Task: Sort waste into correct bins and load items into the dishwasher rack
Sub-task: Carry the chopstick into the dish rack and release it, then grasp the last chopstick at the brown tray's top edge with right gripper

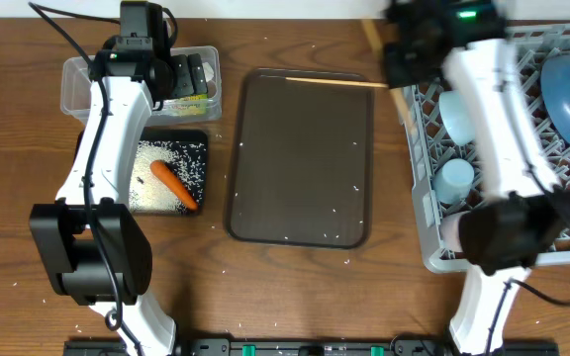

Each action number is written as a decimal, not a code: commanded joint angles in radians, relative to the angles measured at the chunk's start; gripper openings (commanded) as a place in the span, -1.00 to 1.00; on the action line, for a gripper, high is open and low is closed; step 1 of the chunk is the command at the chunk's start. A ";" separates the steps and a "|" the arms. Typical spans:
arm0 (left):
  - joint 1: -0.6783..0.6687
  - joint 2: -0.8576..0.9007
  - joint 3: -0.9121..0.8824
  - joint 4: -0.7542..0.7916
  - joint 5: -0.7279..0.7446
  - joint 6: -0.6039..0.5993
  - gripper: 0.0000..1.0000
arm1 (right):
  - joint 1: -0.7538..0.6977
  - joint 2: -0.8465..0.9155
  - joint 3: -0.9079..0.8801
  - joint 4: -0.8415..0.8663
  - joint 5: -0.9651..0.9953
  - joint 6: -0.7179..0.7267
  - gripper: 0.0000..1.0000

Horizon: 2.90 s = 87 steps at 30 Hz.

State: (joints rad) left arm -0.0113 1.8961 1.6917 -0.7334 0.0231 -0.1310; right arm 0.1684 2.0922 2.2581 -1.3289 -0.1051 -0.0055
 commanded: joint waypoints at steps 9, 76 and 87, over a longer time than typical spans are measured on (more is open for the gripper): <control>-0.001 -0.007 -0.001 -0.003 -0.001 -0.005 0.96 | -0.322 -0.061 -0.024 -0.119 0.097 -0.252 -0.98; -0.001 -0.007 -0.001 -0.003 -0.001 -0.005 0.96 | -0.013 0.293 -0.181 0.570 0.048 -0.213 0.31; -0.001 -0.007 -0.001 -0.003 -0.001 -0.005 0.96 | -0.008 0.360 -0.181 0.581 0.018 -0.213 0.27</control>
State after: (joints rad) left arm -0.0113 1.8961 1.6917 -0.7338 0.0231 -0.1310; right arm 0.1761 2.4046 2.0701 -0.7429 -0.1017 -0.2085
